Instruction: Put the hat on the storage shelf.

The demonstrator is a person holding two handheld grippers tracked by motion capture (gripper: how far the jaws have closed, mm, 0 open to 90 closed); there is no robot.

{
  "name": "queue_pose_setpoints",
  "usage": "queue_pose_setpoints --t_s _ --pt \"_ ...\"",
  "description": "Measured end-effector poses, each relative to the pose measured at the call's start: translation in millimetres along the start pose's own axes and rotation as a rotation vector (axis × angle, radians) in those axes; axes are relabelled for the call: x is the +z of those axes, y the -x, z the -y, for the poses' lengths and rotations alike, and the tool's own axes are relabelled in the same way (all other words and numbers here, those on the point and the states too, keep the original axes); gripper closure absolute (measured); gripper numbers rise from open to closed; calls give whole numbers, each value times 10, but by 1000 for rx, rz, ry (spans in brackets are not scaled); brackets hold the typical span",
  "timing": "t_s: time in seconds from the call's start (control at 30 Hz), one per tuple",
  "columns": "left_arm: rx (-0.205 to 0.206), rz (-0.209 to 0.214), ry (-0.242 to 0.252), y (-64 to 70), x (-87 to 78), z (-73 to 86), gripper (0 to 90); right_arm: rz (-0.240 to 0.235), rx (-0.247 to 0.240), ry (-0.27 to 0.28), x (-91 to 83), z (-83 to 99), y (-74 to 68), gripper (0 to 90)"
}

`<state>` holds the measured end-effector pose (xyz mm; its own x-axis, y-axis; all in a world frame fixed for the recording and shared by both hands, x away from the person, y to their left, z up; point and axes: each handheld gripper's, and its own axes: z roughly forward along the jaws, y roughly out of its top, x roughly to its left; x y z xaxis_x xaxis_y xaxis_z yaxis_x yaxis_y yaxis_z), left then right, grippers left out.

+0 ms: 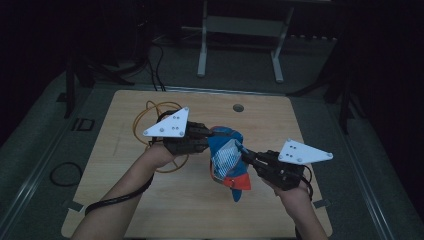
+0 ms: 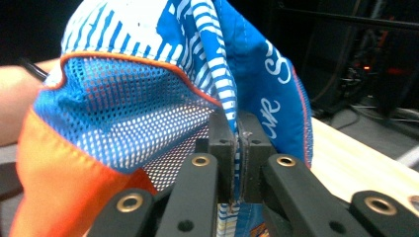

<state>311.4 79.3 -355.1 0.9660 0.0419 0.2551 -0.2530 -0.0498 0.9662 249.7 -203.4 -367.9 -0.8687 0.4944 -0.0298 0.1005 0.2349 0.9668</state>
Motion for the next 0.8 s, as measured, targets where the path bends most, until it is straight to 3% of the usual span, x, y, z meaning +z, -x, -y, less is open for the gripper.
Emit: queue_pose_setpoints --t_s 0.13,0.23,0.37,0.67,0.7,0.8 --pt "-26 2 -18 -14 -16 35 893 -2 5 -5 -18 -5 28 881" --pt "-22 -7 -29 -8 -31 53 890 -4 9 -1 -50 -18 50 882" --pt "-56 -27 -46 -18 -85 53 857 3 7 14 -122 -54 86 883" --pt "-82 -101 -154 -9 -174 47 732 46 0 31 -259 -119 159 884" --pt "-81 -128 -186 -1 -196 54 732 48 0 31 -266 -126 162 884" --pt "-118 -139 -177 4 -228 51 644 42 -10 23 -249 -130 151 885"
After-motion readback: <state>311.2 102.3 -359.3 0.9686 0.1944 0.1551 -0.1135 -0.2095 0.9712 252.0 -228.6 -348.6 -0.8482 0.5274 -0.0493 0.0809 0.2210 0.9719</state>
